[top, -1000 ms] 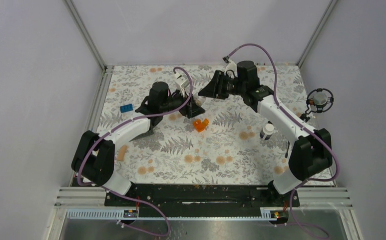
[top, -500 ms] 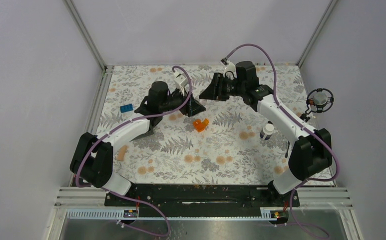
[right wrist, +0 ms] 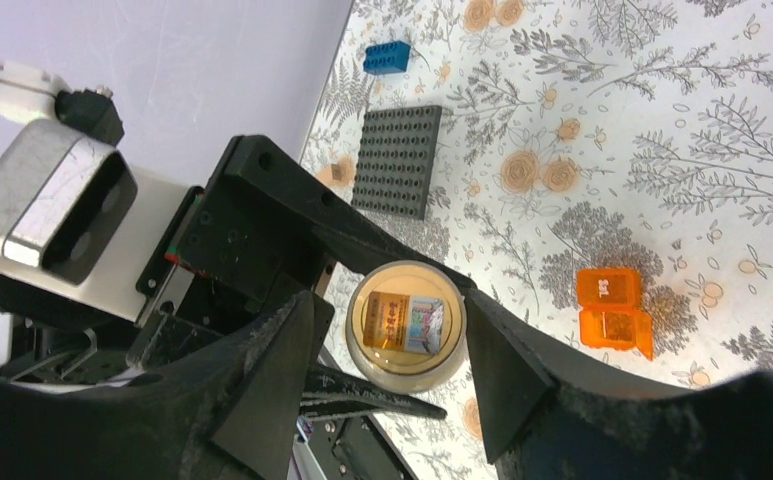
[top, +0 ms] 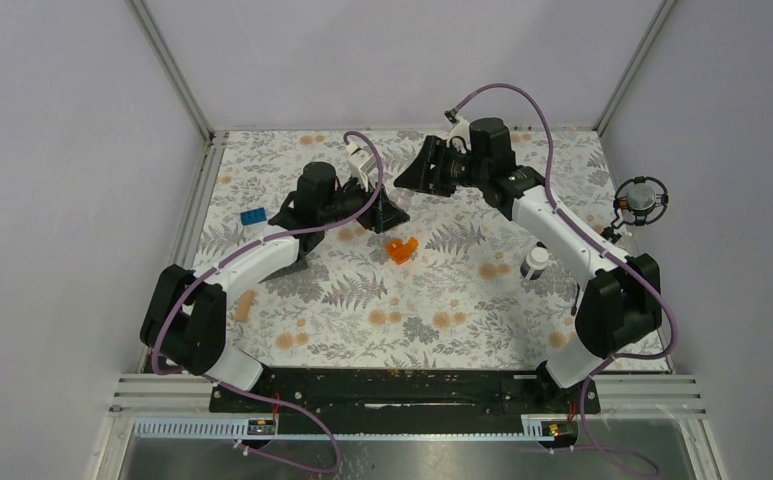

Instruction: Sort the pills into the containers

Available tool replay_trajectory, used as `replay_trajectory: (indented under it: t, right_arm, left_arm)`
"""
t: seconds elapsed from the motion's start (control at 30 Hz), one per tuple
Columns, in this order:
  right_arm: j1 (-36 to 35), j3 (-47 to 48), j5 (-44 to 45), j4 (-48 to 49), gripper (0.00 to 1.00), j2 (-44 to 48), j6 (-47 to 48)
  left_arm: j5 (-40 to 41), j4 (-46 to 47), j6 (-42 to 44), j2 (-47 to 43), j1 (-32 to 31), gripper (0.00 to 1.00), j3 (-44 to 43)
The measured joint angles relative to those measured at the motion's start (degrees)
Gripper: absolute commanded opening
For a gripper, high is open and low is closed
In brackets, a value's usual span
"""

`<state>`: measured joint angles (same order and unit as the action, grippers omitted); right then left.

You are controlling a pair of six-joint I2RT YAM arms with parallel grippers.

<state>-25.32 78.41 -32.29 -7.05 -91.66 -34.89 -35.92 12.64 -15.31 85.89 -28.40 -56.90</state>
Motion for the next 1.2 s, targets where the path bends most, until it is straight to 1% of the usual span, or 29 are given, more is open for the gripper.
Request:
replay_trajectory:
  t: [0.07, 0.13, 0.2, 0.27, 0.37, 0.43, 0.5, 0.6, 0.63, 0.77, 0.87, 0.9, 1.0, 1.07, 1.2]
  right_arm:
    - [-0.3, 1.0, 0.5, -0.1, 0.56, -1.0, -0.4]
    - [-0.6, 1.9, 1.3, -0.4, 0.45, -1.8, -0.6]
    - [-0.7, 2.4, 1.7, -0.6, 0.43, -2.4, -0.6]
    - [-0.7, 2.8, 1.7, -1.1, 0.47, -2.8, -0.7]
    - [-0.7, 3.4, 1.6, -1.3, 0.57, -3.0, -0.1]
    - [-0.7, 3.5, 1.2, -1.5, 0.6, -3.0, 0.5]
    - [-0.8, 3.5, 1.0, -2.0, 0.6, -3.0, 1.1]
    - [-1.0, 3.5, 0.2, -3.0, 0.54, -3.0, 1.9]
    - [-1.0, 3.5, 0.2, -3.1, 0.49, -3.0, 2.2]
    - [-1.0, 4.1, 0.2, -4.3, 0.24, -3.0, 3.8]
    - [-1.0, 4.3, -0.2, -4.5, 0.03, -3.0, 5.0]
    - [-1.0, 4.3, -0.5, -4.6, 0.0, -3.0, 5.5]
    - [-1.0, 4.5, -3.1, -4.8, 0.0, -3.0, 8.3]
    - [-0.9, 4.6, -6.7, -4.7, 0.0, -2.9, 10.8]
    - [-0.8, 4.7, -16.5, -5.4, 0.0, -1.6, 18.5]
  left_arm:
    - [0.6, 0.2, -0.2, 0.0, 0.0, 0.0, 0.0]
    - [1.3, 0.5, -0.3, 0.0, 0.1, 0.0, 0.0]
    - [1.6, 0.5, -0.6, 0.0, 0.1, 0.0, 0.0]
    - [1.8, 0.4, -0.8, 0.0, 0.2, 0.0, 0.0]
    - [2.0, 0.7, -0.8, 0.0, 0.3, 0.0, 0.0]
    - [2.1, 0.8, -0.7, 0.0, 0.3, 0.0, 0.0]
    - [2.2, 0.8, -0.7, 0.0, 0.3, 0.0, 0.0]
    - [2.1, 0.7, -0.5, 0.0, 0.3, 0.0, 0.0]
    - [2.1, 0.6, -0.3, 0.0, 0.4, 0.0, 0.0]
    - [1.6, 0.7, 0.0, 0.0, 0.5, 0.0, 0.0]
    - [1.0, 0.7, 0.3, 0.0, 0.7, 0.0, 0.0]
    - [0.5, 0.7, 0.5, 0.0, 0.9, 0.0, 0.0]
    - [-3.3, 0.7, 0.6, 0.0, 1.8, 0.0, 0.0]
    - [-9.4, 2.1, -0.7, -0.1, 3.5, 0.0, 0.5]
    - [-22.5, 11.3, -7.4, -1.0, 6.7, 0.0, 3.9]
